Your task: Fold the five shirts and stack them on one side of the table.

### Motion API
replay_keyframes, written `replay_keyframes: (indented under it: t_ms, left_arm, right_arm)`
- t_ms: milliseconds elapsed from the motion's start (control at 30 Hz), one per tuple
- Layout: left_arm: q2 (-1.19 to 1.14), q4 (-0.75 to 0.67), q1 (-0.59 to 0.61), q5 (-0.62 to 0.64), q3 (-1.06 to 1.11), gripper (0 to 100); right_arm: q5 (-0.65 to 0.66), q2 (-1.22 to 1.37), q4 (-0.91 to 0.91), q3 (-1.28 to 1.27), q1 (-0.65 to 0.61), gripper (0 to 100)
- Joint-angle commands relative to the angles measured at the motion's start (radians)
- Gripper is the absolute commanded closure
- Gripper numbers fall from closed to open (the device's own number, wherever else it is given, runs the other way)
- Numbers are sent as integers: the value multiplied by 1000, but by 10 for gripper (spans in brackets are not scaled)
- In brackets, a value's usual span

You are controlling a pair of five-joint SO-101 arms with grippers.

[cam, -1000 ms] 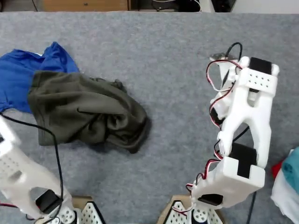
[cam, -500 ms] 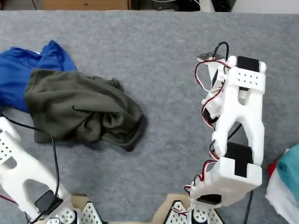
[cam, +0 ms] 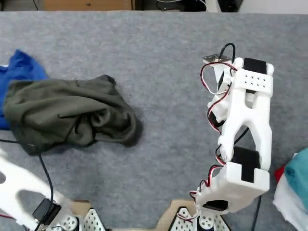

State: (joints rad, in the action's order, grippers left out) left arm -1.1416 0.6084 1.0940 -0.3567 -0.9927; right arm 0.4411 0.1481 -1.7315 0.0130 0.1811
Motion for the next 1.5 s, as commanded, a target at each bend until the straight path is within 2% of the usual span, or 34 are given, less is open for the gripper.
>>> replay_keyframes:
  t_ms: [0, 100, 267, 733, 833, 1033, 1200, 1267, 1467]
  left_arm:
    - [18, -20, 92, 161, -186, 980]
    - [16, -20, 143, 256, -281, 980]
    - [16, -20, 209, 308, -344, 980]
    - [16, -26, 313, 316, -466, 976]
    - [16, -91, 333, 318, -477, 976]
    - [16, -276, 416, 434, -477, 976]
    - [16, -331, 445, 436, -471, 974]
    - [15, -327, 442, 436, -468, 938]
    - [-36, -327, 416, 442, -445, 708]
  right_arm:
    - [-9, -62, -8, -4, -15, 994]
    - [-9, -62, -15, -4, -15, 994]
    - [-9, -68, -15, -4, -15, 994]
    - [-9, -68, -15, -56, -15, 994]
    - [-8, -68, -15, -56, -15, 994]
    - [-6, -68, -15, -56, -15, 994]
    - [-2, -67, -15, -56, -15, 994]
    - [0, -64, -15, -56, -15, 994]
    - [0, -64, -14, -54, -15, 994]
